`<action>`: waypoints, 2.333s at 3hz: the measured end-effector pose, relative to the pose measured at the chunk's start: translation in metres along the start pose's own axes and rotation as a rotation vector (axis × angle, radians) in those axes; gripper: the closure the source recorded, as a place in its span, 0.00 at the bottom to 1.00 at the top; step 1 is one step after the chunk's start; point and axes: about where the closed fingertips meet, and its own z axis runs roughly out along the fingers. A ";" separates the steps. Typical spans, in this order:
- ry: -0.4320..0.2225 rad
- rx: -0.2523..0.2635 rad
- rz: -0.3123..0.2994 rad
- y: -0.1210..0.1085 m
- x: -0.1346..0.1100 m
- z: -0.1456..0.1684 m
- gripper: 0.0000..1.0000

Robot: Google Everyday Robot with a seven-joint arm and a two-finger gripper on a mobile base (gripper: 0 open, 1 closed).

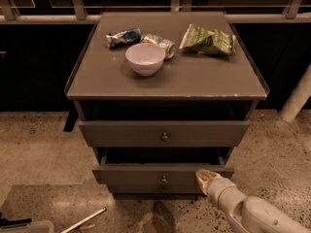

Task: Close middle drawer

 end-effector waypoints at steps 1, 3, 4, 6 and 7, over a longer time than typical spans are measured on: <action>0.034 -0.023 0.024 -0.006 0.007 0.024 1.00; 0.129 -0.031 0.096 -0.016 0.032 0.057 1.00; 0.167 -0.019 0.131 -0.020 0.046 0.064 1.00; 0.176 0.000 0.138 -0.026 0.049 0.075 1.00; 0.154 0.019 0.131 -0.035 0.041 0.085 1.00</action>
Offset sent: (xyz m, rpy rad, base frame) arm 0.0452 -0.0058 -0.0641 0.0399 0.1776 -0.0205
